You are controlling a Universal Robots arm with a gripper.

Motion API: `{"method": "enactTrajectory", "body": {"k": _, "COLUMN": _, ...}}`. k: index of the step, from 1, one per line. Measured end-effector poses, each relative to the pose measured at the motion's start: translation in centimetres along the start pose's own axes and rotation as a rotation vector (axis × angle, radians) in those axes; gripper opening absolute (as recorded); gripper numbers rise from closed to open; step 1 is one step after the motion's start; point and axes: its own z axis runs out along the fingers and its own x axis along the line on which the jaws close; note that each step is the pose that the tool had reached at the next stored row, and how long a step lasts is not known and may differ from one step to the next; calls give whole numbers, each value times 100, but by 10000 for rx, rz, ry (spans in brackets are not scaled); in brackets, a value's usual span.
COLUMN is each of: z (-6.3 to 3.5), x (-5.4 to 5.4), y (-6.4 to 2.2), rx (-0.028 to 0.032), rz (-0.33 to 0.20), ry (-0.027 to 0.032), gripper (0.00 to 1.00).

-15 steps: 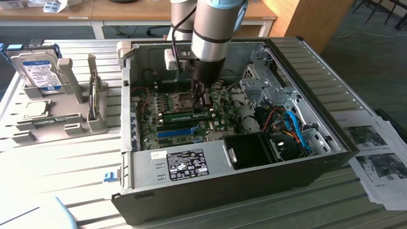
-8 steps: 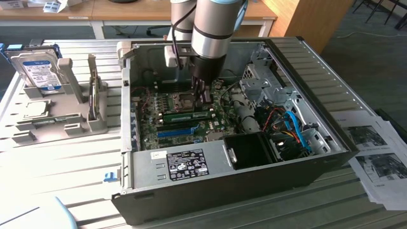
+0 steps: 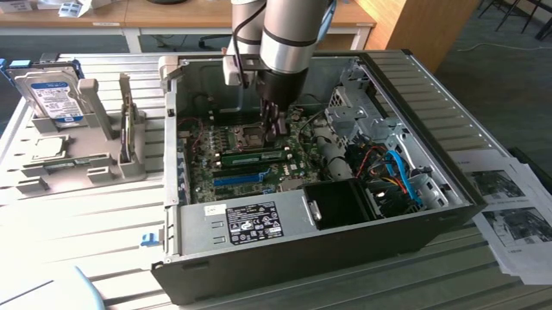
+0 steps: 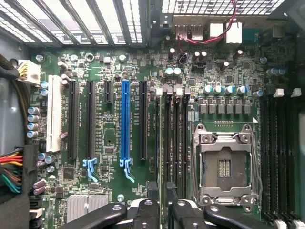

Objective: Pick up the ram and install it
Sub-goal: 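Insert the ram into the slot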

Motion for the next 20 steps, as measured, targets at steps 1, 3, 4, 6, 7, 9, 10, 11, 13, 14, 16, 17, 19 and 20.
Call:
{"method": "enactTrajectory", "body": {"k": 1, "z": -10, "x": 0, "y": 1, "rx": 0, "rz": 0, "ry": -1, "gripper": 18}}
{"method": "enactTrajectory", "body": {"k": 3, "z": -35, "x": 0, "y": 2, "rx": 0, "rz": 0, "ry": -1, "gripper": 18}}
{"method": "enactTrajectory", "body": {"k": 4, "z": -48, "x": 0, "y": 3, "rx": 0, "rz": 0, "ry": -1, "gripper": 18}}
{"method": "enactTrajectory", "body": {"k": 6, "z": -76, "x": 0, "y": 4, "rx": 0, "rz": 0, "ry": -1, "gripper": 18}}
{"method": "enactTrajectory", "body": {"k": 7, "z": -89, "x": 0, "y": 5, "rx": 0, "rz": 0, "ry": -1, "gripper": 18}}
{"method": "enactTrajectory", "body": {"k": 9, "z": -119, "x": 0, "y": 6, "rx": 0, "rz": 0, "ry": -1, "gripper": 18}}
{"method": "enactTrajectory", "body": {"k": 10, "z": -133, "x": 0, "y": 7, "rx": 0, "rz": 0, "ry": -1, "gripper": 18}}
{"method": "enactTrajectory", "body": {"k": 11, "z": -149, "x": 0, "y": 8, "rx": 0, "rz": 0, "ry": -1, "gripper": 18}}
{"method": "enactTrajectory", "body": {"k": 13, "z": -177, "x": 0, "y": 9, "rx": 0, "rz": 0, "ry": 0, "gripper": 18}}
{"method": "enactTrajectory", "body": {"k": 14, "z": -190, "x": 0, "y": 10, "rx": 0, "rz": 0, "ry": 0, "gripper": 18}}
{"method": "enactTrajectory", "body": {"k": 16, "z": -218, "x": 0, "y": 11, "rx": 0, "rz": 0, "ry": -1, "gripper": 18}}
{"method": "enactTrajectory", "body": {"k": 17, "z": -235, "x": 0, "y": 12, "rx": 0, "rz": 0, "ry": -1, "gripper": 18}}
{"method": "enactTrajectory", "body": {"k": 19, "z": -266, "x": 0, "y": 14, "rx": 0, "rz": 0, "ry": 0, "gripper": 18}}
{"method": "enactTrajectory", "body": {"k": 20, "z": -280, "x": 0, "y": 14, "rx": 1, "rz": 0, "ry": -1, "gripper": 18}}
